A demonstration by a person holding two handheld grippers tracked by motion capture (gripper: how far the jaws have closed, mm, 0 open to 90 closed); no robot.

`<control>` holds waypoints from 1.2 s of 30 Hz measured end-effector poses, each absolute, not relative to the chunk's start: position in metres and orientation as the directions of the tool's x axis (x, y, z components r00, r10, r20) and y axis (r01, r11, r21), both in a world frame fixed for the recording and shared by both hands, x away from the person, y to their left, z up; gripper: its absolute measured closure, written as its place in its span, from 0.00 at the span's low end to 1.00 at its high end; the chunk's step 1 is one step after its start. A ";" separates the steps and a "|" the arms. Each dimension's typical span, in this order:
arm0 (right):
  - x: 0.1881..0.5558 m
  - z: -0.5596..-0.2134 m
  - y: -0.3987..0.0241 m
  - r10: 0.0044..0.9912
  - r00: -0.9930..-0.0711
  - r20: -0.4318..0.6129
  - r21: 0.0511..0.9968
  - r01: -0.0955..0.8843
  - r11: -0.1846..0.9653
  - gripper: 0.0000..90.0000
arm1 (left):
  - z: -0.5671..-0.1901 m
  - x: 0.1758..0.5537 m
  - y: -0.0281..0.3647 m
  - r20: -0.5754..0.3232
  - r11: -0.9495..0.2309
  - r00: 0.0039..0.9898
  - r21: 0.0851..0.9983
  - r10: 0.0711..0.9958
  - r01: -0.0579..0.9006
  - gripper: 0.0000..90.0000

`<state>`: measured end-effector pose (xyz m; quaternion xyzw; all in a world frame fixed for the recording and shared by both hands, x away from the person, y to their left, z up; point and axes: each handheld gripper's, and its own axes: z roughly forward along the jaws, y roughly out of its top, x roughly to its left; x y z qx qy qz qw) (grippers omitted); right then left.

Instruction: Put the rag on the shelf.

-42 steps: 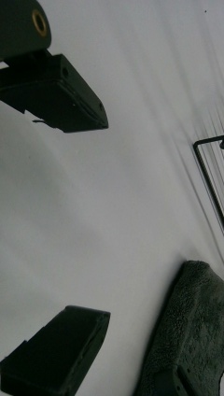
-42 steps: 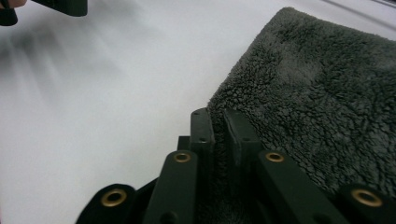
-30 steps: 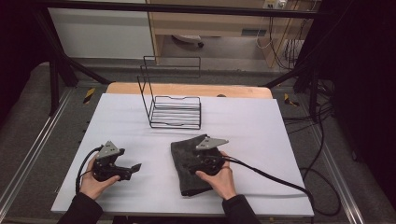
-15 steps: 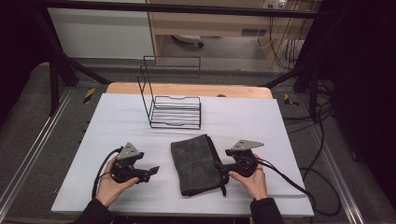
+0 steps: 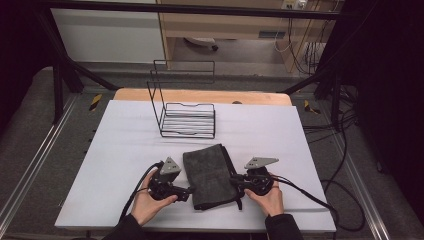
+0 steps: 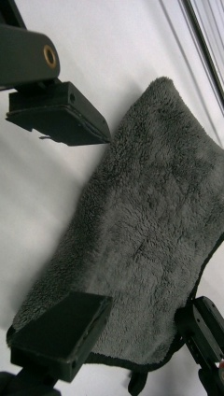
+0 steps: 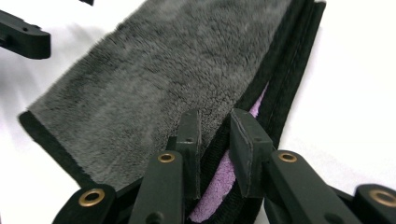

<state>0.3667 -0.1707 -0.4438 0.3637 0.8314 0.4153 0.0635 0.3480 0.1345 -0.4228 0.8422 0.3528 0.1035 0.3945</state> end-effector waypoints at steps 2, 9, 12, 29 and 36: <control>0.367 -0.445 -0.170 0.658 -0.727 0.195 0.735 0.553 0.393 0.83 | -0.424 0.347 0.133 -0.104 -0.442 0.731 0.736 0.674 0.513 0.20; 0.365 -0.440 -0.172 0.659 -0.724 0.203 0.753 0.546 0.368 0.95 | -0.423 0.346 0.132 -0.108 -0.435 0.727 0.738 0.678 0.515 0.20; 0.363 -0.430 -0.178 0.684 -0.704 0.190 0.774 0.536 0.336 0.95 | -0.425 0.345 0.129 -0.114 -0.435 0.723 0.731 0.681 0.525 0.22; 0.373 -0.445 -0.174 0.722 -0.682 0.119 0.732 0.551 0.400 0.73 | -0.441 0.326 0.109 -0.176 -0.445 0.712 0.673 0.680 0.591 0.55; 0.373 -0.449 -0.171 0.717 -0.687 0.118 0.731 0.549 0.406 0.81 | -0.446 0.321 0.106 -0.213 -0.406 0.682 0.667 0.699 0.625 0.65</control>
